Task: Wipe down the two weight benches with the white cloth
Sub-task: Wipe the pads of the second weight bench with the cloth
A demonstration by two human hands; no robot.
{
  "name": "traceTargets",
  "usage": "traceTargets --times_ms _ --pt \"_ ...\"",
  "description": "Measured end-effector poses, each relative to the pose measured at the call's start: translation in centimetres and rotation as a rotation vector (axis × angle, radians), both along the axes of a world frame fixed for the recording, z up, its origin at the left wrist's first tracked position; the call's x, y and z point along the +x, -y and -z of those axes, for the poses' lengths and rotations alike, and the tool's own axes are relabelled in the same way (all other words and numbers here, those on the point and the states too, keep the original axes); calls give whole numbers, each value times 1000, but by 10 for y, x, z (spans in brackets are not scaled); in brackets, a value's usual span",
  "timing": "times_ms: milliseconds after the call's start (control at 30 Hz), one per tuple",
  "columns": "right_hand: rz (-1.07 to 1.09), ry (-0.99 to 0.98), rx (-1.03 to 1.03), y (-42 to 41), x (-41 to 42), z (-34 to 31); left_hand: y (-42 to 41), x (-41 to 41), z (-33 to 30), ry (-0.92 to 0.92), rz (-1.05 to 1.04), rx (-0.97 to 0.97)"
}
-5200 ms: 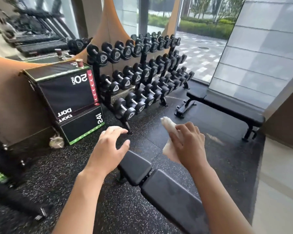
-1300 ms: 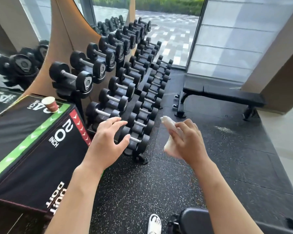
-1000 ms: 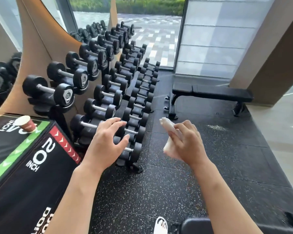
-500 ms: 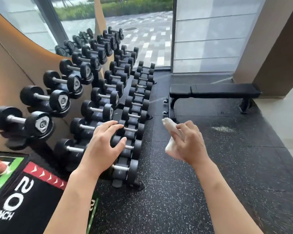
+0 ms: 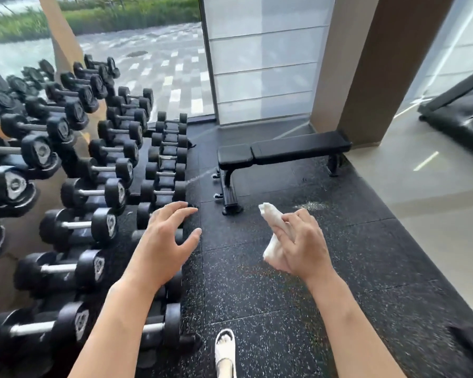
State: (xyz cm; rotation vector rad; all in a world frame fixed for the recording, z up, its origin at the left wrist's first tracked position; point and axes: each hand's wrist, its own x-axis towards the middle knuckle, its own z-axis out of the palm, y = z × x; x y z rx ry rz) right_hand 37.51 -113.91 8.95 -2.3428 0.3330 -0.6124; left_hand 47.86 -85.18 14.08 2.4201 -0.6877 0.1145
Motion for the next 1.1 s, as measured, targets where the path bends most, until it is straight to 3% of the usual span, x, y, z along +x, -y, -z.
traceTargets --times_ms 133,533,733,1100 --pt "74 53 -39 25 37 -2 38 64 5 6 86 -16" --pt "180 -56 -128 80 201 -3 115 255 11 -65 225 -11" --pt "187 -130 -176 107 247 -5 145 302 21 -91 252 -23" --pt "101 -99 -228 214 346 -8 243 379 22 -58 157 -13"
